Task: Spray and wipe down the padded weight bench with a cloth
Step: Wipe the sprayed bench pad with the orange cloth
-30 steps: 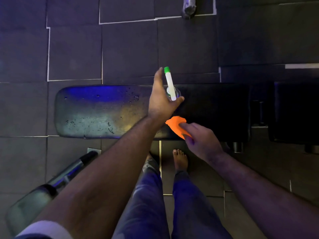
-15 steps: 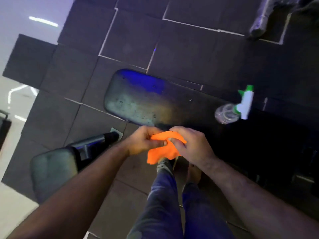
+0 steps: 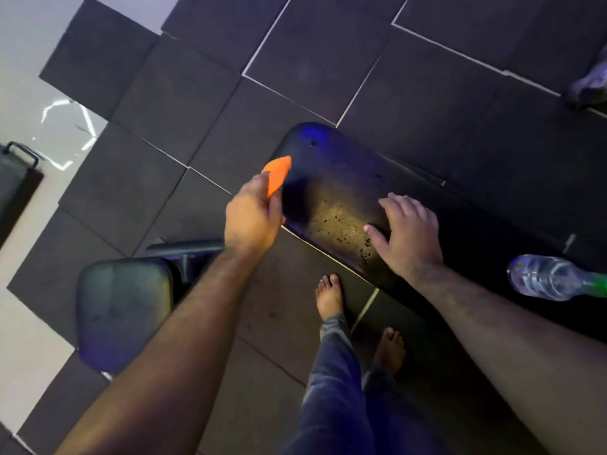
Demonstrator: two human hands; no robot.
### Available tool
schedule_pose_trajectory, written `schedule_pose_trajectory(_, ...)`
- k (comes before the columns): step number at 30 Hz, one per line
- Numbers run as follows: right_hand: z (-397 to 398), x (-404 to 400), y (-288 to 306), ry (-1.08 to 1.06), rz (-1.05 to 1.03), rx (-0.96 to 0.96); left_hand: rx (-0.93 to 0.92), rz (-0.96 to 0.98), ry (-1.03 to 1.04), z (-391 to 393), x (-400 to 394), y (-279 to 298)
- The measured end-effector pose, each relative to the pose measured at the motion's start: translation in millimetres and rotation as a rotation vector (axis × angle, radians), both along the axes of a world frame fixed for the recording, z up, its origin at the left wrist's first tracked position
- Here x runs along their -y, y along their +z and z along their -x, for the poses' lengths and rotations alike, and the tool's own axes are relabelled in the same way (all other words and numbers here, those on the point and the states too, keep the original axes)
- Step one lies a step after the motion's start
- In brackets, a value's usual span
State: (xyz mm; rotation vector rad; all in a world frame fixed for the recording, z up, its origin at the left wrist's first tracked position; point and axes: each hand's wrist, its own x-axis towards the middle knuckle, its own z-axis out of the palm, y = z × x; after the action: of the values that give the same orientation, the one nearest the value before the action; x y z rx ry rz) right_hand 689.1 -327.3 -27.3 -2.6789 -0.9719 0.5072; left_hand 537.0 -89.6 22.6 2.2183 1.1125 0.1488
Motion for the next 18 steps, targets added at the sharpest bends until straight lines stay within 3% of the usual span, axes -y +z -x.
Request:
schedule_pose_trajectory(3, 2.9, 7.5, -18.4, 0.045, 0.102, 0.008, -0.307, -0.037, -0.35, -10.2, 21.7, -31.4)
schedule_pose_trajectory(5, 4.1, 13.8, -29.9, 0.078, 0.159, 0.015, -0.382, -0.052, -0.507, -9.6, 34.6, -48.5)
schedule_pose_trajectory(9, 2.7, 20.0, -48.9, 0.114, 0.214, 0.049, -0.191, -0.202, -0.349, -16.3, 33.2, -80.4)
schedule_pose_trajectory(12, 6.4, 22.1, -61.1, 0.113, 0.227, 0.116, -0.31, -0.174, -0.421, -22.5, 35.2, -105.8)
schedule_pose_trajectory(15, 7.9, 26.6, -73.1, 0.1, 0.193, 0.159, -0.292, -0.251, -0.482, -15.9, 20.7, -125.9)
schedule_pose_trajectory(18, 8.5, 29.2, -79.1, 0.103, 0.166, 0.167, -0.299, -0.299, -0.4, -25.7, -8.4, -130.7)
